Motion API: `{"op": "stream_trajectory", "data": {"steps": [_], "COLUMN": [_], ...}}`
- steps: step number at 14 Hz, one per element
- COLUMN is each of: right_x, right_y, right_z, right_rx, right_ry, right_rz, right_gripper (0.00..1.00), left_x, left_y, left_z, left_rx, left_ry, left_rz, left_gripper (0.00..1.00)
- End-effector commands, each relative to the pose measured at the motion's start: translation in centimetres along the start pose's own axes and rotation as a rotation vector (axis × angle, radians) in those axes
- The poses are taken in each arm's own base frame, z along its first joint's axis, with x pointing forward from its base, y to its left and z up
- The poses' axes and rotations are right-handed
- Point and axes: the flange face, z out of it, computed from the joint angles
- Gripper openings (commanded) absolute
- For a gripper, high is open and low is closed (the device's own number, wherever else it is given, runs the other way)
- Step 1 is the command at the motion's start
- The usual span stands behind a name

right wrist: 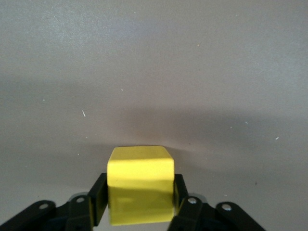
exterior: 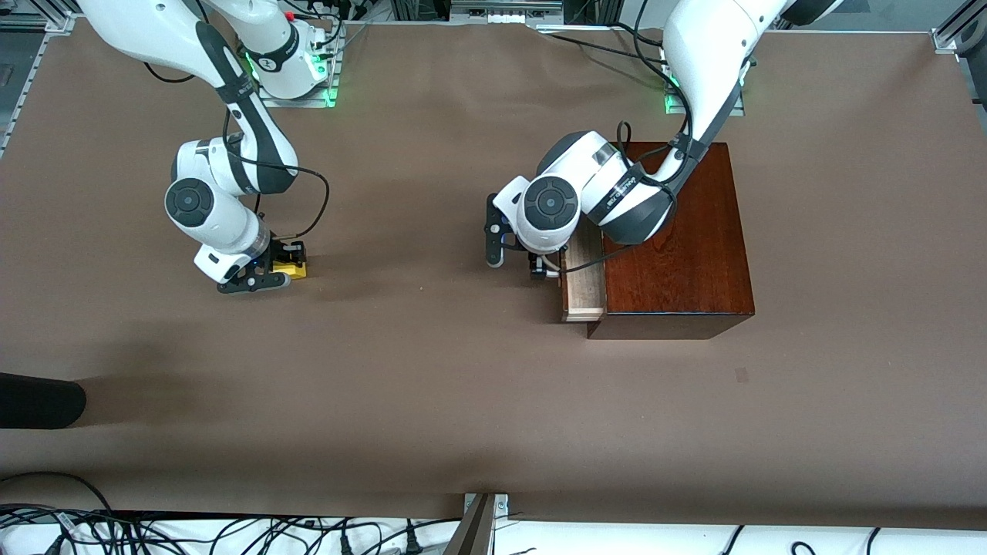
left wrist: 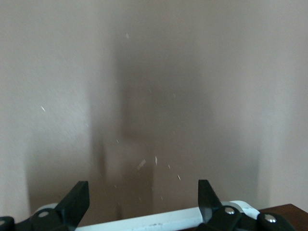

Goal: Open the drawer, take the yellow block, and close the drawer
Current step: 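Push the drawer shut with the left gripper while the right gripper releases the cube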

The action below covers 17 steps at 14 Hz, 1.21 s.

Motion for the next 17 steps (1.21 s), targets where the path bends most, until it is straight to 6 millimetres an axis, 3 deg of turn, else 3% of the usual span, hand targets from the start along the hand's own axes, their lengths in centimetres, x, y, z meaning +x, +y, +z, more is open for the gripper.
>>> {"op": "stream_trajectory", "data": {"steps": [1,3,5,9,14,15,17], "right_x": [0.0,0.0,0.0,2.6,2.1,1.9,1.6], "right_y": [0.2,0.3,0.6,1.5,1.4,1.9,1.8], "right_z": [-0.9,-4.8,-11.3,-22.4,-35.6,-37.4,-37.9], "right_rx": [-0.003,-0.006,-0.011,-0.007,-0.005,-0.005,-0.004], "right_ry": [0.023,0.049,0.091,0.134,0.108,0.116,0.099], "right_rz": [0.006,-0.015,-0.034,-0.06,-0.05,-0.051,-0.056], "right_gripper": [1.0,1.0,1.0,1.0,1.0,1.0,1.0], "left_x": [-2.9,-3.8,-3.9,-3.3,-3.3,-4.1,-6.0], "left_y": [0.9,0.9,1.0,1.4,3.7,4.2,5.4], "left_z": [-1.7,-2.3,-2.5,-3.2,-9.7,-11.0,-15.3], "left_rx": [-0.032,-0.012,-0.006,-0.003,0.029,0.018,0.063], "left_ry": [-0.095,-0.163,-0.177,-0.16,-0.094,-0.114,-0.107], "left_rz": [0.007,0.002,0.004,-0.007,-0.148,-0.185,-0.314], "left_gripper": [1.0,1.0,1.0,1.0,1.0,1.0,1.0]}}
